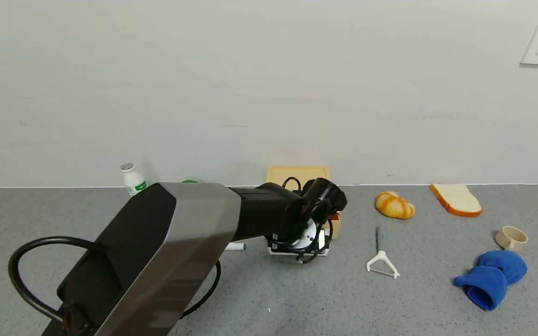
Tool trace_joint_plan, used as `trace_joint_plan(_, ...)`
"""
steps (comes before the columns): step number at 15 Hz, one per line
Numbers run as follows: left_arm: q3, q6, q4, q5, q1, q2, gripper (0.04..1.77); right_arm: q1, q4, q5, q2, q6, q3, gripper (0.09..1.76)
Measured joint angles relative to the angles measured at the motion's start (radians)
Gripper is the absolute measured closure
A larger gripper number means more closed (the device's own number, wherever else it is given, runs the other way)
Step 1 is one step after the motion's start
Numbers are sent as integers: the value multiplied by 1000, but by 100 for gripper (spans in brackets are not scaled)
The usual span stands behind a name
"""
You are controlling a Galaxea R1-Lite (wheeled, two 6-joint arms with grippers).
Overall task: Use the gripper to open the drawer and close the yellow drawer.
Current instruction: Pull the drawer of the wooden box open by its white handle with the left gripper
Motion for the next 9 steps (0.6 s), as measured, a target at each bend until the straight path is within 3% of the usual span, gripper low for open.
trace_joint_plan(2,1,-19,42,-46,-5,-9,9,0,0,0,0,0,0,14)
trace_joint_plan(9,4,-94,146,-80,-28,-31,9,0,0,0,0,0,0,14)
